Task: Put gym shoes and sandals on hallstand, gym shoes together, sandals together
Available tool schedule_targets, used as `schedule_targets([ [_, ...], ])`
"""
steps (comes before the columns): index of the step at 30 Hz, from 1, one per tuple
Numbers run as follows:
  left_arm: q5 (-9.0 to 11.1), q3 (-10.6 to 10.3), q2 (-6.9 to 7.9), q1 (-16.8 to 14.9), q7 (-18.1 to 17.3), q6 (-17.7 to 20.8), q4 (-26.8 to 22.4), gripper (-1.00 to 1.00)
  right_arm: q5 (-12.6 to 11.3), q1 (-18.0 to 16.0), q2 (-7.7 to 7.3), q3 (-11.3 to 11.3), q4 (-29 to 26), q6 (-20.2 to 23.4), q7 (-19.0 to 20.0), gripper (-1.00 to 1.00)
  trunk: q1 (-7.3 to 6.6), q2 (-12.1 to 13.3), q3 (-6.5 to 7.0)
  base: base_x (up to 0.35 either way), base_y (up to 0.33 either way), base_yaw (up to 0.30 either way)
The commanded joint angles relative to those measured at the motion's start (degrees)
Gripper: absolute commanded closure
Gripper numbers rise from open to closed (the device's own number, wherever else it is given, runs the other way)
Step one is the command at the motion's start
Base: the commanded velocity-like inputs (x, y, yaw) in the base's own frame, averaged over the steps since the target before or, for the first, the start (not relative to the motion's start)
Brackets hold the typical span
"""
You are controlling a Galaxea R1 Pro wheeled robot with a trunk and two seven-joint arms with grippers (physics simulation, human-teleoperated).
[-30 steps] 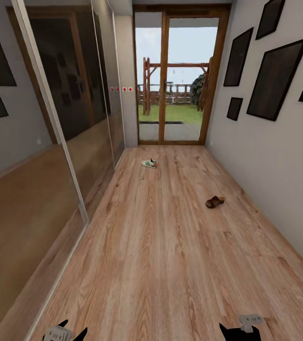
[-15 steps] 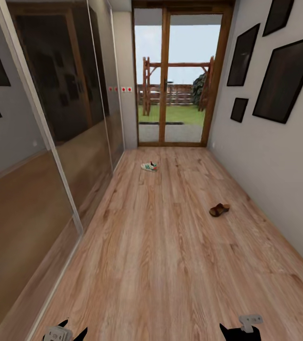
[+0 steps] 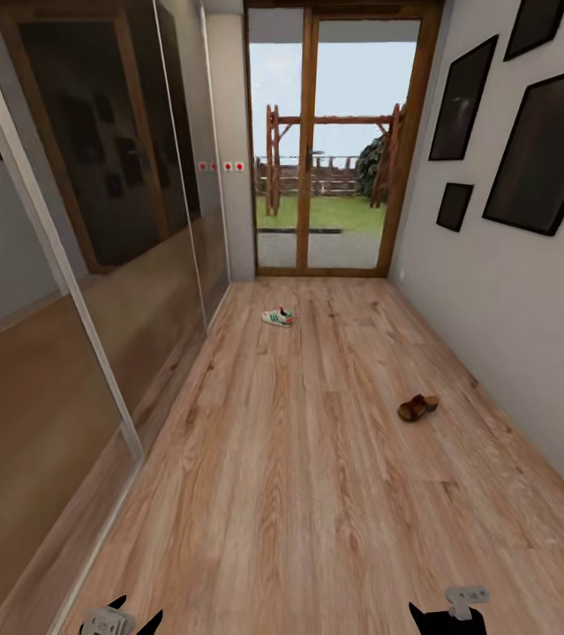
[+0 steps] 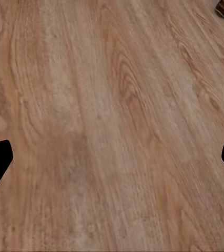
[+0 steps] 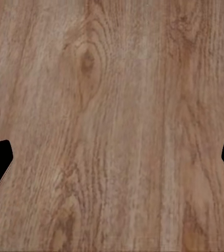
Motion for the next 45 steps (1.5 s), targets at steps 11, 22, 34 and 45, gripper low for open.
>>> schedule_targets([
  [11,0.4,0.1,-0.01,0.0,-0.5,0.1,0.1,-1.00,0.3,0.0,0.00,-0.5,0.0,-0.2,0.2,-1.00,0.02,0.0,-0.05,0.337,0.000,0.000],
  [22,0.4,0.1,-0.01,0.0,-0.5,0.1,0.1,-1.00,0.3,0.0,0.00,-0.5,0.0,-0.2,0.2,-1.00,0.02,0.0,-0.05,0.337,0.000,0.000],
  [34,0.4,0.1,-0.01,0.0,-0.5,0.1,0.1,-1.00,0.3,0.0,0.00,-0.6,0.0,-0.2,0.2,-1.00,0.02,0.0,-0.05,0.337,0.000,0.000],
  [45,0.4,0.1,-0.01,0.0,-0.5,0.1,0.1,-1.00,0.3,0.0,0.00,-0.6,0.0,-0.2,0.2,-1.00,0.02,0.0,-0.05,0.337,0.000,0.000],
])
